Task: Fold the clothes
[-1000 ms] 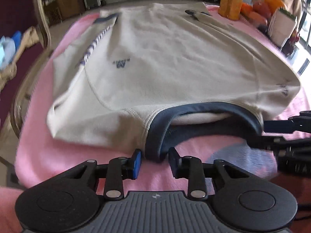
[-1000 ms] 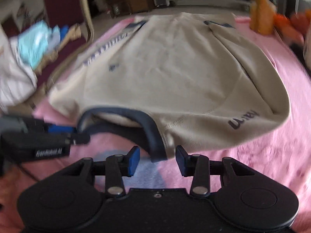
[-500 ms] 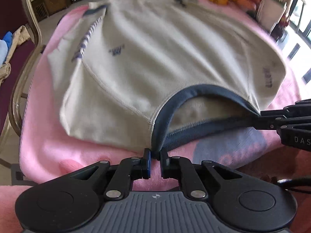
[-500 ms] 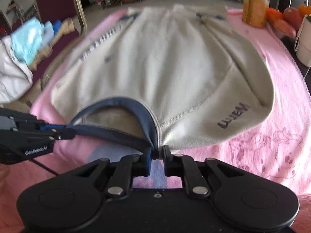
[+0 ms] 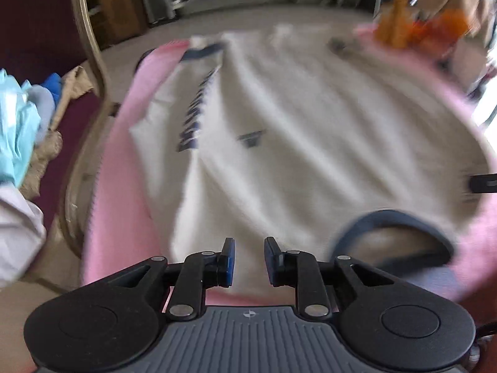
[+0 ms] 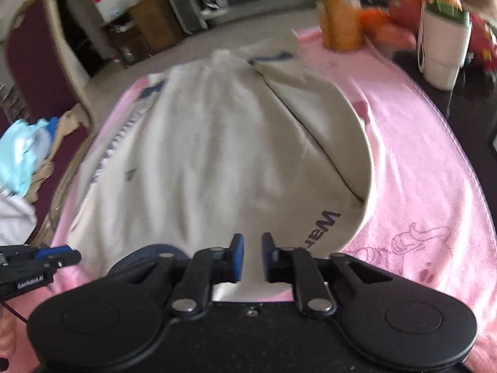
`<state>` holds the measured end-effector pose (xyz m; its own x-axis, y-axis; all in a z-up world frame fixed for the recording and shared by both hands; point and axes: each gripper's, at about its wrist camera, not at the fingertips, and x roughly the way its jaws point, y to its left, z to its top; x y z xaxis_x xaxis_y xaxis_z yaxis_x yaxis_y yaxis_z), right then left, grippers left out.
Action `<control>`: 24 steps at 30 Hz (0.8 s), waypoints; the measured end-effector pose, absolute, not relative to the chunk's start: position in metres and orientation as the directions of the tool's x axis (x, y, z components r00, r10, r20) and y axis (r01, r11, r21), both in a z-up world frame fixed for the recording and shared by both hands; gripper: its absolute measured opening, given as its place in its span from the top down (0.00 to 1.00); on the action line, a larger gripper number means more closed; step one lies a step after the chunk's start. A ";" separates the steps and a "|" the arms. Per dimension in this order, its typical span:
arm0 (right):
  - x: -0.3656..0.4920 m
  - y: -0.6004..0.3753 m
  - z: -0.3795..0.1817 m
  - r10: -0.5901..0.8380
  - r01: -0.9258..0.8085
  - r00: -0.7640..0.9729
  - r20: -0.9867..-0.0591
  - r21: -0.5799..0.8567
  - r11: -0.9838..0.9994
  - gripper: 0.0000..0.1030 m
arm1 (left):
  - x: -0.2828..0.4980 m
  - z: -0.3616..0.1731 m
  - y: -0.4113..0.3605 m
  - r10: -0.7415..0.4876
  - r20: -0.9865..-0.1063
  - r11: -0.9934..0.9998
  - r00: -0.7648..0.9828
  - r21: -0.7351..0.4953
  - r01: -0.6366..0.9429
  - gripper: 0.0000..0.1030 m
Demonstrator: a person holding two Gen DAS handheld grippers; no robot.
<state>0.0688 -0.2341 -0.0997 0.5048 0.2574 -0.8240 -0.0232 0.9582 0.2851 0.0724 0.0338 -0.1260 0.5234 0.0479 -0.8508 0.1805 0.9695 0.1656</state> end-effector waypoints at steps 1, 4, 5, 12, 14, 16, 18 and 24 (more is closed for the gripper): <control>0.074 -0.233 -0.108 0.251 -0.016 0.483 -0.839 0.278 0.961 0.87 | 0.078 -0.136 0.027 0.115 -0.846 0.952 0.520 0.244 0.187 0.79; 0.084 -0.229 -0.132 0.209 0.003 0.404 -0.890 0.230 0.973 0.91 | 0.071 -0.157 0.025 0.255 -0.841 0.899 0.477 0.388 0.203 0.81; 0.080 -0.229 -0.135 0.182 -0.003 0.392 -0.902 0.197 0.980 0.93 | 0.064 -0.161 0.026 0.277 -0.835 0.883 0.476 0.416 0.216 0.81; 0.063 -0.248 -0.131 0.081 0.092 0.389 -0.917 0.126 0.988 0.88 | 0.043 -0.137 0.056 0.156 -0.870 0.951 0.468 0.260 0.166 0.77; 0.054 -0.248 -0.121 0.171 0.042 0.456 -0.873 0.213 0.976 0.79 | 0.027 -0.126 0.053 0.056 -0.868 0.969 0.494 0.167 0.183 0.77; 0.045 -0.242 -0.117 0.266 -0.045 0.478 -0.837 0.280 0.959 0.76 | 0.012 -0.123 0.045 -0.045 -0.864 0.967 0.501 0.089 0.240 0.76; 0.041 -0.233 -0.118 0.336 -0.123 0.484 -0.808 0.317 0.940 0.77 | 0.006 -0.126 0.033 -0.105 -0.859 0.955 0.501 0.053 0.291 0.76; 0.059 -0.198 -0.137 0.318 -0.201 0.479 -0.819 0.250 0.947 0.77 | 0.019 -0.140 -0.005 -0.134 -0.841 0.930 0.524 0.076 0.361 0.76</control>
